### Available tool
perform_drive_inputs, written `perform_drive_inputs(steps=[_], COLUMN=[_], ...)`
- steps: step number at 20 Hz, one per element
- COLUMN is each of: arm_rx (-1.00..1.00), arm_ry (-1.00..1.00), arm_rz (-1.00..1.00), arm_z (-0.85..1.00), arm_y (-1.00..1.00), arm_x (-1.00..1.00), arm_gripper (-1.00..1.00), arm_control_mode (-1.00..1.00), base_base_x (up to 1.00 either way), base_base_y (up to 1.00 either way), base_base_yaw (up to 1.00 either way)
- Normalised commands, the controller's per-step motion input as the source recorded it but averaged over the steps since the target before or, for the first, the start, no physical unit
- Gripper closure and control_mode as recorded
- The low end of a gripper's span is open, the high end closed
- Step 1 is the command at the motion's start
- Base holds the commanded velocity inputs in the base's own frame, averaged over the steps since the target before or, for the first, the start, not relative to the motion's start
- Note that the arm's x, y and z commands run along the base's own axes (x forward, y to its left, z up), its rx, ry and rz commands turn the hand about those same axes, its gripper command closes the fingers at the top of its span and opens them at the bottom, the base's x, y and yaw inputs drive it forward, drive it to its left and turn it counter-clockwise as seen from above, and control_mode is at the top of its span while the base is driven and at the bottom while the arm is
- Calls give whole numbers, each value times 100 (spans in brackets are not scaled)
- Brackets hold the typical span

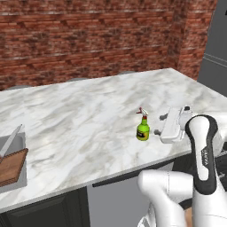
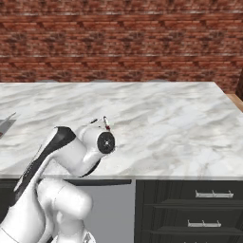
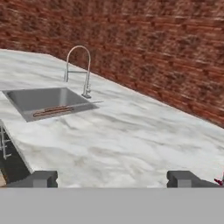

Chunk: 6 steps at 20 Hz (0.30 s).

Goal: Move the cutting board and knife to the sink. Then move spray from the cabinet to the counter.

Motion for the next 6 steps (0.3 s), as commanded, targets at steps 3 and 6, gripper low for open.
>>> perform_drive_inputs(steps=[3, 6], arm_rx=[-44, -49], arm_ry=[21, 16], arm_rz=[4, 12], arm_z=[3, -32], arm_y=[100, 100], arm_x=[-100, -100], arm_gripper=[-100, -100], arm_control_mode=[-100, -100], base_base_x=[0, 0], base_base_y=[0, 0], base_base_yaw=[0, 0])
